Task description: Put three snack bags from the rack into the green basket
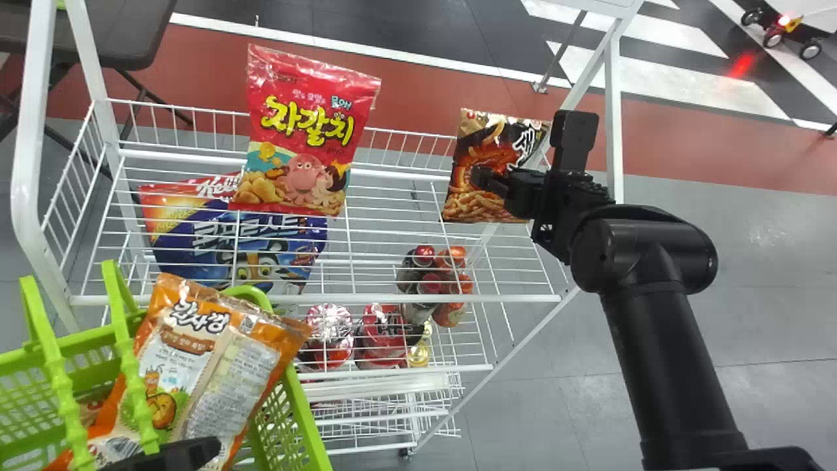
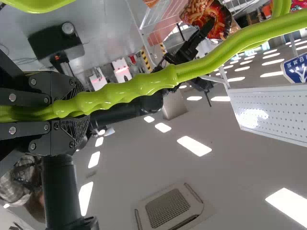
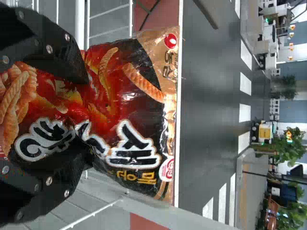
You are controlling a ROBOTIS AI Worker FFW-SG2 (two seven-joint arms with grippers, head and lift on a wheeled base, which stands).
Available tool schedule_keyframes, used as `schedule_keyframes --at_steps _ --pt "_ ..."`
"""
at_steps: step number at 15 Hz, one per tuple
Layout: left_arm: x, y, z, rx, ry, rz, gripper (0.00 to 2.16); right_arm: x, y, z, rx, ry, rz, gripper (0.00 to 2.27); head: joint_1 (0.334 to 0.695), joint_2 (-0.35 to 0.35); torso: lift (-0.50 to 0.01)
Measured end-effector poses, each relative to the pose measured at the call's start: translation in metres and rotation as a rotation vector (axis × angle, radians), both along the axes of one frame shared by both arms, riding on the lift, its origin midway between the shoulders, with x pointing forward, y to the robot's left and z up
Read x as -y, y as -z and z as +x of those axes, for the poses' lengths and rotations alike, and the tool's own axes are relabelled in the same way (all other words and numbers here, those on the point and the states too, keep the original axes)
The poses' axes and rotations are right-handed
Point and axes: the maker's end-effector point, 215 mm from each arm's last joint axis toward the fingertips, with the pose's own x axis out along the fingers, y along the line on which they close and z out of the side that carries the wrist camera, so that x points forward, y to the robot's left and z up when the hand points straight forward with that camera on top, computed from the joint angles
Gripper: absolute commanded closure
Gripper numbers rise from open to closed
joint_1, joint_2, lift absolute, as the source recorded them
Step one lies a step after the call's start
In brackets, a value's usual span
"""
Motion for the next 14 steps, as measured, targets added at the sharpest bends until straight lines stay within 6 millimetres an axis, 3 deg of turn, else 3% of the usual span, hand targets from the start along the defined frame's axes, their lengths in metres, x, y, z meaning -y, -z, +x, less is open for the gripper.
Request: schedule_keyframes --at_steps 4,9,11,14 --pt "-0.002 0.0 0.0 -0.001 -0.004 -0.002 2.15 -0.007 -0.009 -0.014 0.005 -0.011 0.016 2.25 0.695 -0.35 0.0" --pt "0.001 0.0 0.001 0.002 -0.001 0.002 2.15 -0.031 -0.057 -0.045 0.066 -0.069 0.108 2.25 0.695 -0.35 0.0" --pt "0.001 0.0 0.001 0.004 0.0 0.002 2.15 -0.046 -0.071 -0.061 0.053 -0.098 0.131 2.25 0.695 -0.35 0.0" --pt "0.001 -0.001 0.0 0.002 0.001 -0.002 2.15 -0.076 -0.082 -0.102 -0.036 -0.176 0.205 2.25 0.695 -0.337 0.0"
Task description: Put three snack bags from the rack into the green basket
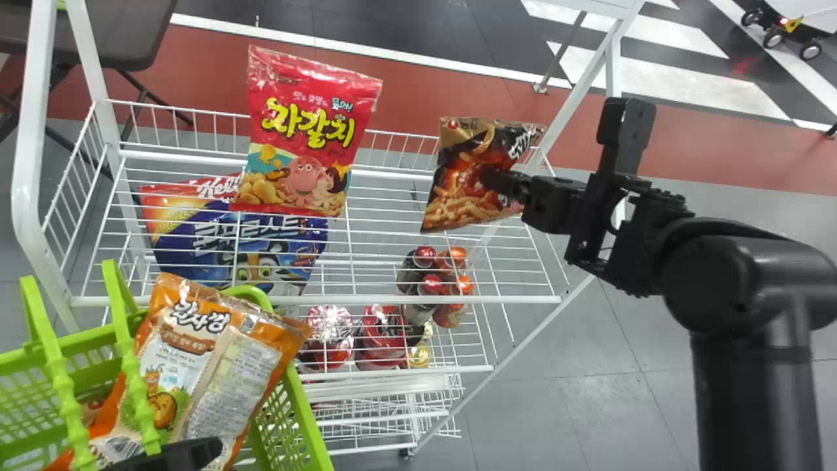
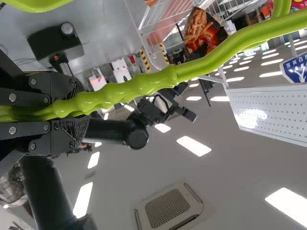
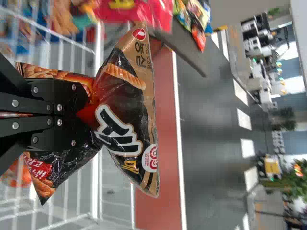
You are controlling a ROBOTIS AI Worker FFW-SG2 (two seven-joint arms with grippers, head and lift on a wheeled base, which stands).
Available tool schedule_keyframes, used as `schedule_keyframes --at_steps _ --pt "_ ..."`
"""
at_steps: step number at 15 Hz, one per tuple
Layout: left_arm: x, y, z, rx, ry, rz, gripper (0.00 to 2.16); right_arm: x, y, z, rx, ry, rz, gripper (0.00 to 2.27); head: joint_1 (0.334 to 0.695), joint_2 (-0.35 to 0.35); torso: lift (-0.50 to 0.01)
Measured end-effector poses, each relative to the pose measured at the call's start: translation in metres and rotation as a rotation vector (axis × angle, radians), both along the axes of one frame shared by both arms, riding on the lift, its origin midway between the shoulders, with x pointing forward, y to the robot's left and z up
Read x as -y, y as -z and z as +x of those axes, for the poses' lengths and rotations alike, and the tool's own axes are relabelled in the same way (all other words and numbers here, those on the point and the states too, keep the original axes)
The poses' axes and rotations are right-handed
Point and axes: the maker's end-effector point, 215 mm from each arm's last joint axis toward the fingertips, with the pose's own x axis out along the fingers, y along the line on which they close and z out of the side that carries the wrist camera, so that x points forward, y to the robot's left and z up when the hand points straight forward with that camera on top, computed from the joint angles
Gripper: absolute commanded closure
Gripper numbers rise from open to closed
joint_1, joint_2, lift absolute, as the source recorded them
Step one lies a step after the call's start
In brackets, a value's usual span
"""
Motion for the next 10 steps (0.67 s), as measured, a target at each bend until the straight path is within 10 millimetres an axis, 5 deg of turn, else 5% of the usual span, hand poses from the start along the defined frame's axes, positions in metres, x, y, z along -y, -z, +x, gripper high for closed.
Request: schedule_keyframes --at_steps 5,10 --pt "0.006 0.001 -0.001 -0.002 0.01 -0.001 2.15 -0.078 -0.003 -0.099 -0.189 -0.258 0.169 2.25 0.695 -0.276 0.0" --pt "0.015 0.002 -0.004 -0.004 0.031 -0.001 2.15 -0.148 -0.022 -0.136 -0.202 -0.448 0.306 2.25 0.695 -0.185 0.0"
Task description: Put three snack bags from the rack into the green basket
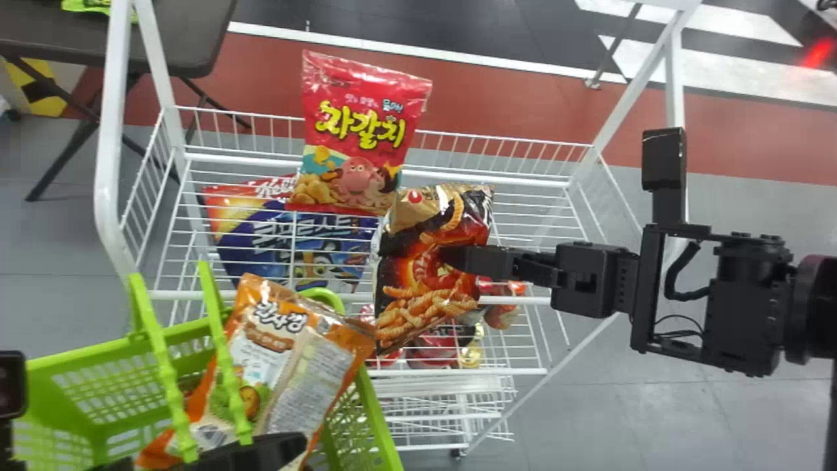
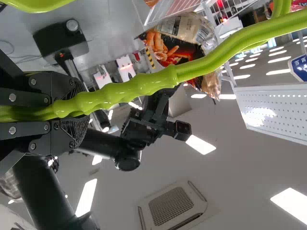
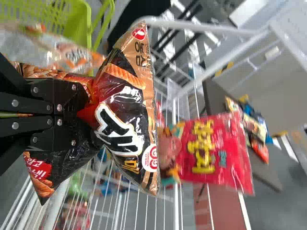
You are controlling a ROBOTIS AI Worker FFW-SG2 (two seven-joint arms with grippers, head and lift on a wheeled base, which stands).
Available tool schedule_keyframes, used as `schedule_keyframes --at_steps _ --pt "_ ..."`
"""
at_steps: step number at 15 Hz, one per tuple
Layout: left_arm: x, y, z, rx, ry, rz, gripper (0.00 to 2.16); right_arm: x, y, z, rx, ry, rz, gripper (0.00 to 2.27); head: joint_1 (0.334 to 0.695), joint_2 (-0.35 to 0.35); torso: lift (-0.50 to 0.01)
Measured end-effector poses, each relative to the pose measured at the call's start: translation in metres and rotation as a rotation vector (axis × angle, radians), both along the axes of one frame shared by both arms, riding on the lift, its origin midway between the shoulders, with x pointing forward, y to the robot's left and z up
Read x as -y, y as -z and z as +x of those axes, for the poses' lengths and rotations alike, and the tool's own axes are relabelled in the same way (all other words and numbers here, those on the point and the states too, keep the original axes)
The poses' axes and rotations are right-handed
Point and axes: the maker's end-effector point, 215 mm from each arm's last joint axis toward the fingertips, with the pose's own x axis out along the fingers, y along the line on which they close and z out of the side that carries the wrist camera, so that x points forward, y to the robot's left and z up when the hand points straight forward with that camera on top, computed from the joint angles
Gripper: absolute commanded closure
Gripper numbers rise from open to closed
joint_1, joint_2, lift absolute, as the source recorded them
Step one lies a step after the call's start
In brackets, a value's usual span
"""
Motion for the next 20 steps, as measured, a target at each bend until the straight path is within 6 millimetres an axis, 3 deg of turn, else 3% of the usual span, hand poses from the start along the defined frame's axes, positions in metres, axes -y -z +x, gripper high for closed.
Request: schedule_keyframes --at_steps 5,10,15,16,17,18,20 --pt "0.018 -0.001 0.001 0.019 0.031 0.008 2.15 -0.066 0.018 -0.03 -0.081 -0.148 0.081 2.25 0.695 -0.097 0.0" --pt "0.03 -0.008 0.012 0.053 0.052 0.005 2.15 -0.093 0.037 -0.04 -0.144 -0.207 0.103 2.25 0.695 -0.069 0.0" --pt "0.032 -0.01 0.013 0.057 0.058 -0.008 2.15 -0.125 0.059 -0.063 -0.244 -0.27 0.163 2.24 0.695 -0.015 0.0" --pt "0.031 -0.01 0.013 0.056 0.057 -0.012 2.15 -0.133 0.062 -0.067 -0.265 -0.284 0.176 2.02 0.695 0.001 0.0" --pt "0.031 -0.011 0.013 0.057 0.056 -0.014 2.15 -0.138 0.066 -0.07 -0.276 -0.292 0.177 1.22 0.695 0.026 0.0" --pt "0.031 -0.011 0.014 0.057 0.055 -0.014 2.15 -0.14 0.069 -0.072 -0.281 -0.294 0.169 0.02 0.695 0.032 0.0" --pt "0.028 -0.011 0.015 0.057 0.048 -0.012 2.15 -0.138 0.071 -0.074 -0.282 -0.293 0.161 0.0 0.695 0.035 0.0"
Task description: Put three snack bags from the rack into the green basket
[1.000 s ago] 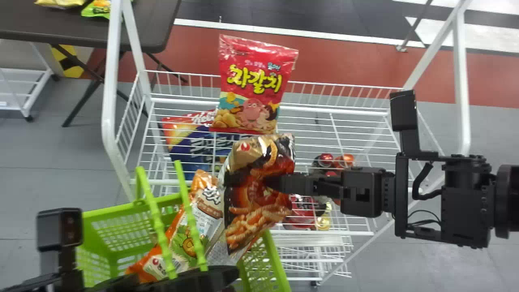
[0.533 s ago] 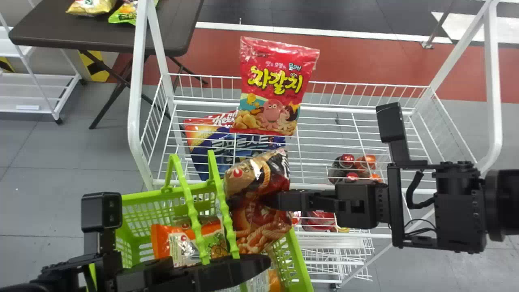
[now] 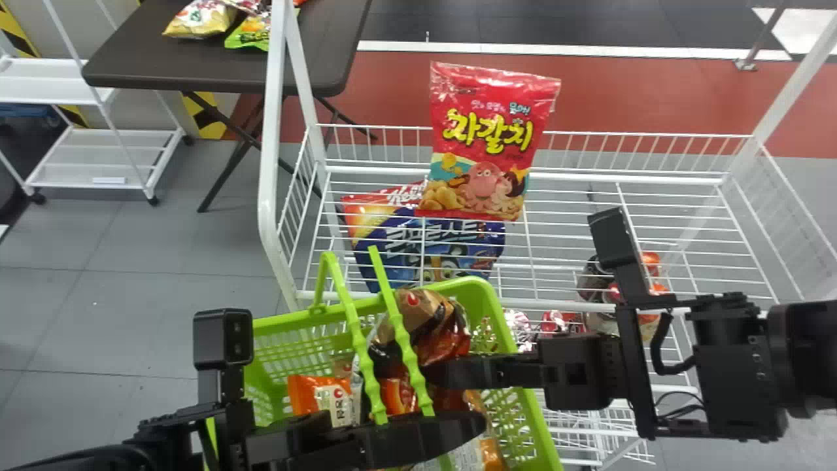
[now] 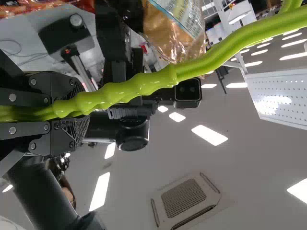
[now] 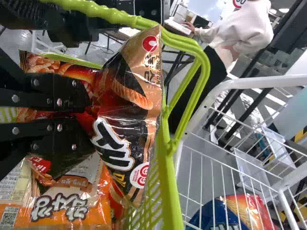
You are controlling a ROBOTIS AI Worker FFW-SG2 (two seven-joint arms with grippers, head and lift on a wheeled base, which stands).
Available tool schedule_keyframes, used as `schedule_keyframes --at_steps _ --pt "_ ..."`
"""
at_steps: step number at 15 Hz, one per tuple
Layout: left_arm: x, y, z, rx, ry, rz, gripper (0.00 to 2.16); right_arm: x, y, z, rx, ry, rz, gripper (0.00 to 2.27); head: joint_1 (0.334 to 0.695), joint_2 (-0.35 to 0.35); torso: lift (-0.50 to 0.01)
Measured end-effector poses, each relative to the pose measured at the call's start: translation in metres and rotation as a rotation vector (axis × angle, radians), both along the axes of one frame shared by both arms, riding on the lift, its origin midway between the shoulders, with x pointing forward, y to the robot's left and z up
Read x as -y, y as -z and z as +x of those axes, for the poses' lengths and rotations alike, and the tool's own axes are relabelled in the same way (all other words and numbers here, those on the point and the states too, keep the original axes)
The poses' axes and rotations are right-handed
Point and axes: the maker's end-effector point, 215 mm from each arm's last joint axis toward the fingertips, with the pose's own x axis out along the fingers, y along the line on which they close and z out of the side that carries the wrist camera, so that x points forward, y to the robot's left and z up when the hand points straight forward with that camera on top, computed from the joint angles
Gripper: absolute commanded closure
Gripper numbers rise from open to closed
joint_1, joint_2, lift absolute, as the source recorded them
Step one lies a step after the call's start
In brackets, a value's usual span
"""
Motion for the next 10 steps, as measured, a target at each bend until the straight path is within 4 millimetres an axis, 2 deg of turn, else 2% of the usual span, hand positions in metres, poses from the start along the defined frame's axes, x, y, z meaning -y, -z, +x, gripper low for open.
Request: schedule_keyframes --at_steps 3,6,10 --pt "-0.005 0.002 0.003 -0.002 -0.014 0.006 2.15 0.011 -0.016 0.004 0.019 0.018 0.033 0.06 0.695 0.028 0.0" --pt "-0.011 0.003 0.005 -0.005 -0.028 0.009 2.15 0.033 -0.044 0.016 0.04 0.065 0.106 0.06 0.695 -0.005 0.0" --pt "-0.015 0.001 0.006 -0.006 -0.038 0.004 2.15 0.06 -0.065 0.027 0.041 0.122 0.191 0.06 0.695 -0.05 0.0"
